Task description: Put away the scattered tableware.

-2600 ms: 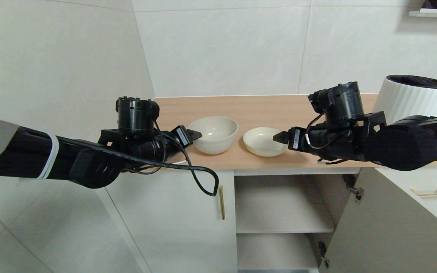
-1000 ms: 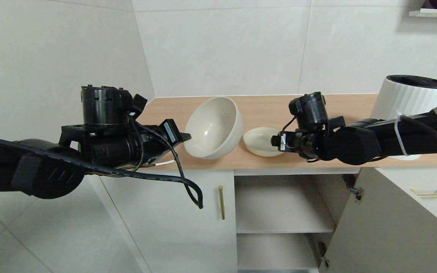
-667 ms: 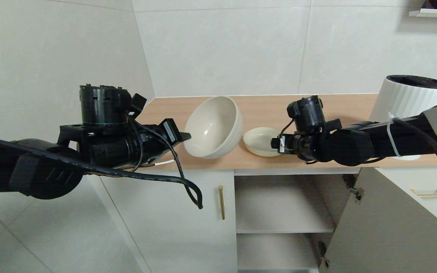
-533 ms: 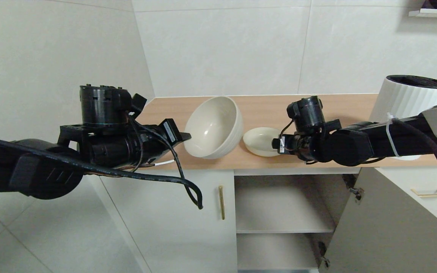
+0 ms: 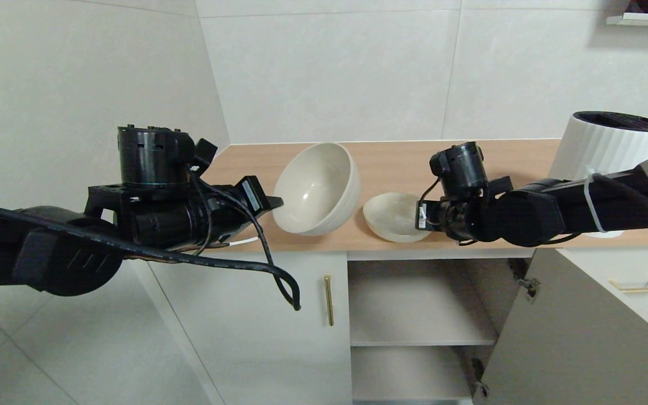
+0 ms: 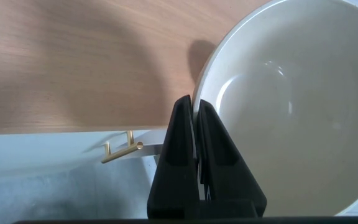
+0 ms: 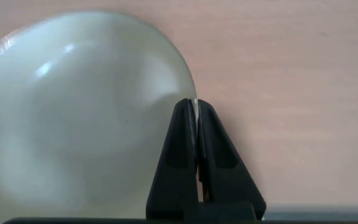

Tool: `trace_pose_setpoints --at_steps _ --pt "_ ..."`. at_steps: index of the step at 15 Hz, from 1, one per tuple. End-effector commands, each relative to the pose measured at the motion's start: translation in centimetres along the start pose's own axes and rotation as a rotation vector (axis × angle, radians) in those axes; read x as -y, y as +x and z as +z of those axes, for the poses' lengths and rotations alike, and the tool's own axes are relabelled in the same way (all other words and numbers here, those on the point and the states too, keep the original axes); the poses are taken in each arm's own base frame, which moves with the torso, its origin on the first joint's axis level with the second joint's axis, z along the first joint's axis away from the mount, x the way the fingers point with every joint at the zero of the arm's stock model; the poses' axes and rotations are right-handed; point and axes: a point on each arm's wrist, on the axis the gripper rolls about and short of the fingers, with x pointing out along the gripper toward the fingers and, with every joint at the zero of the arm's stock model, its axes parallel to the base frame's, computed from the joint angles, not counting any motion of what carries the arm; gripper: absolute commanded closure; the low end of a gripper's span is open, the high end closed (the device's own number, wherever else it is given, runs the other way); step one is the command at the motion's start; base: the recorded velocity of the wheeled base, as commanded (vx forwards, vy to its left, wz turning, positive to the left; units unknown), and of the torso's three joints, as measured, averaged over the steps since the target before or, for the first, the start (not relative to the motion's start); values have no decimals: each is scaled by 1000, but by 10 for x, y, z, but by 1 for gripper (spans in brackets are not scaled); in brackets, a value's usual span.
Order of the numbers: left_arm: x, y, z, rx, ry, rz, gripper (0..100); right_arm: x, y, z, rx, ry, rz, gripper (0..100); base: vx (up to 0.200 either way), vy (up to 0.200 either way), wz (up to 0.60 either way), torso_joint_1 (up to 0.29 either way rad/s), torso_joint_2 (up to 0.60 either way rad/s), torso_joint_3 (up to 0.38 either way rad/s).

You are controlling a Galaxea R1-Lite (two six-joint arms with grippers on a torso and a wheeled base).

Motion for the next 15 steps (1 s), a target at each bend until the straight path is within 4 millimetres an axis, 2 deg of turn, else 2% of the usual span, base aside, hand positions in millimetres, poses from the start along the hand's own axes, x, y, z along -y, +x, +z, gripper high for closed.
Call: trace_pose_setpoints --at_steps 1,2,3,4,6,8,9,11,15 --pt "2 -3 1 8 2 -6 100 21 -33 14 5 18 1 100 0 0 0 0 0 0" --pt "3 -5 1 8 2 -8 100 27 -42 15 -2 18 6 100 0 0 0 0 0 0" --pt "3 -10 -1 7 6 -9 100 37 -62 19 -15 20 33 100 0 0 0 0 0 0" --pt "10 -21 -7 1 25 -26 100 48 -89 20 -41 21 97 100 0 0 0 0 0 0" --pt "14 -46 -14 1 73 -37 100 63 -125 16 -104 17 200 100 0 0 0 0 0 0" --pt "14 -58 -16 5 92 -40 100 69 -140 13 -134 23 242 100 0 0 0 0 0 0" --pt "15 -67 -16 8 97 -42 100 77 -151 0 -178 18 292 100 0 0 0 0 0 0" --pt "8 -69 -25 -50 137 2 100 82 -158 -10 -215 -1 358 100 0 0 0 0 0 0" --pt "1 -69 -41 -136 230 38 100 81 -153 -15 -235 -48 360 100 0 0 0 0 0 0"
